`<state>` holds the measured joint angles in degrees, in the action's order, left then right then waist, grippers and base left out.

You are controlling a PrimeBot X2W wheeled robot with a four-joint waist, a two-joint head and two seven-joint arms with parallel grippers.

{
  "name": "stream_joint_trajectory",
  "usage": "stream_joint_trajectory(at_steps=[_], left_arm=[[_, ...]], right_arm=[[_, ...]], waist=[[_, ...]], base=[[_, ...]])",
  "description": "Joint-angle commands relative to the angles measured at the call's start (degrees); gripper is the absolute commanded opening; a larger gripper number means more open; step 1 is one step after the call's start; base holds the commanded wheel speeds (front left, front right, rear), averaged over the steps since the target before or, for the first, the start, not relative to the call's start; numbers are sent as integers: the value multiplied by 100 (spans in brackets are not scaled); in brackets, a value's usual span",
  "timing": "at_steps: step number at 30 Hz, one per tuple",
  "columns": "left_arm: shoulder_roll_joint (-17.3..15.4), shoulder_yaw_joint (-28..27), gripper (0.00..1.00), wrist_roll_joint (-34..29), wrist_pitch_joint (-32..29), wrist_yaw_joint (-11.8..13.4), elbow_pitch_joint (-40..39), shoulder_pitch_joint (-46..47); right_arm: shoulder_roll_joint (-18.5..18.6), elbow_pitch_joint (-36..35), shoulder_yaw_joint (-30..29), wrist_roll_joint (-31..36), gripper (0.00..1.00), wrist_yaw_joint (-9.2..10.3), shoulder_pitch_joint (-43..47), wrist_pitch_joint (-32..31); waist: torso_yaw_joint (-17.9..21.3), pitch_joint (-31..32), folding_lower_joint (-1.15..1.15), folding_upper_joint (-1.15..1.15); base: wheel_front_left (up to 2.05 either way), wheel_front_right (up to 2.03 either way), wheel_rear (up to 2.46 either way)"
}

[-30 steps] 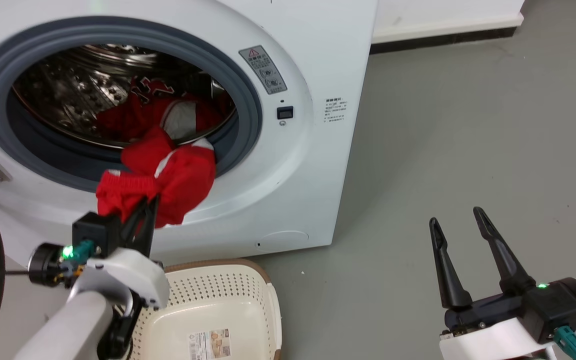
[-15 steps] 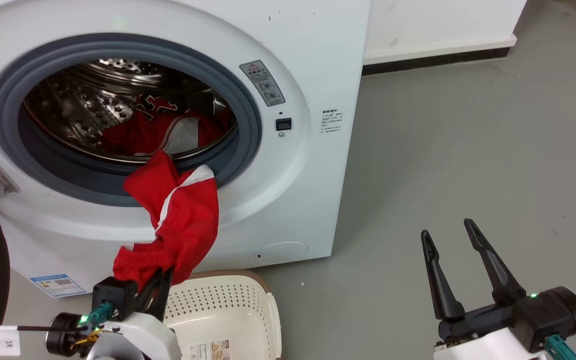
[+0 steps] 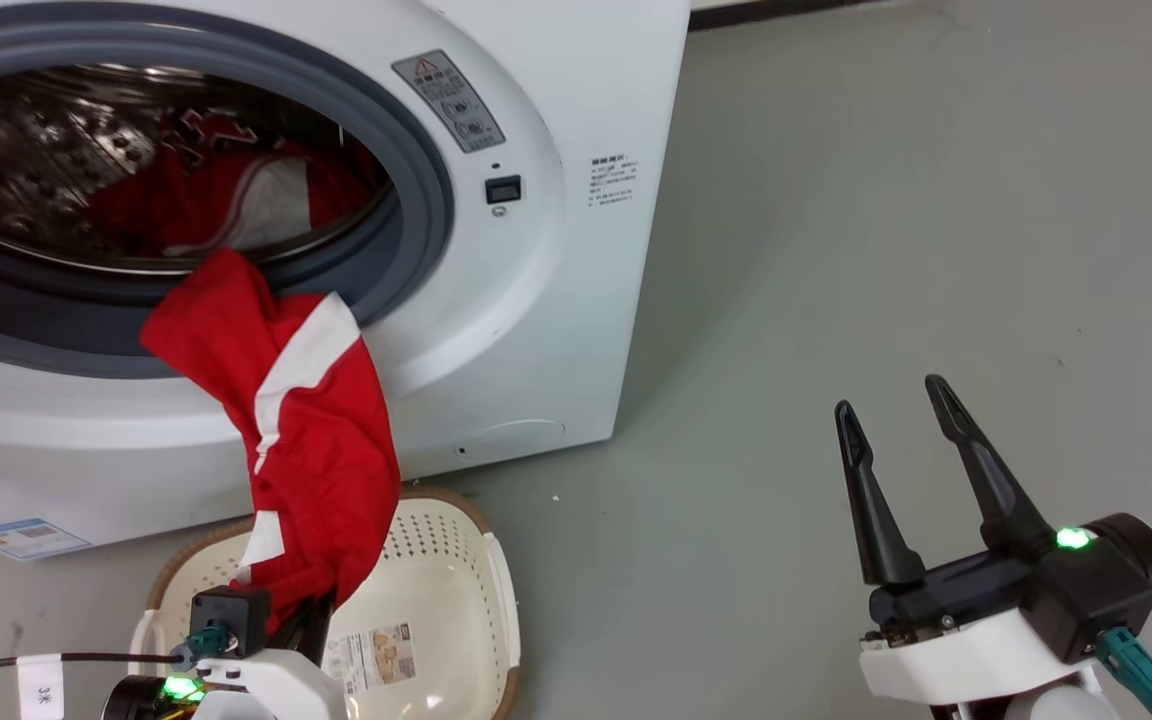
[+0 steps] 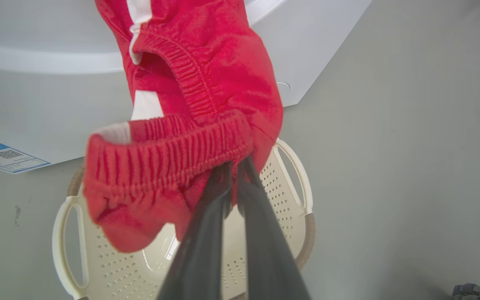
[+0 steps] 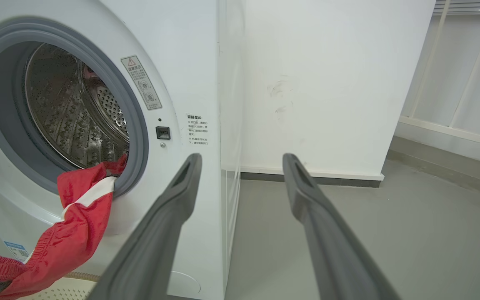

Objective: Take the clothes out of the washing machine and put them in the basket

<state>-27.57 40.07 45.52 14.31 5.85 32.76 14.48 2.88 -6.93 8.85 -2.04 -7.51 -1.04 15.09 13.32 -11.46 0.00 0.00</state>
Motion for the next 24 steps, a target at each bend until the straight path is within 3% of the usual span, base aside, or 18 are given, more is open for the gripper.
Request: stream_joint_trajectory(at_steps=[1,12,24], left_arm=[[87,-29,0,29,41,-99,188,125],[682,-125,0,195,74,-673,1909,772],[1048,-186,0,332,4,-1049,3333,1399]], right_arm=[[-1,-29,2,-48,100,4,-120,12],[-1,-118,12,-127,100,4,-485,12],[-2,-190,-2,-191,100,4,-784,12]], waist=[[129,-222,0,0],[276,-957,0,0],[413,-1528,0,0]], base=[[0,0,0],[0,0,0],[0,0,0]])
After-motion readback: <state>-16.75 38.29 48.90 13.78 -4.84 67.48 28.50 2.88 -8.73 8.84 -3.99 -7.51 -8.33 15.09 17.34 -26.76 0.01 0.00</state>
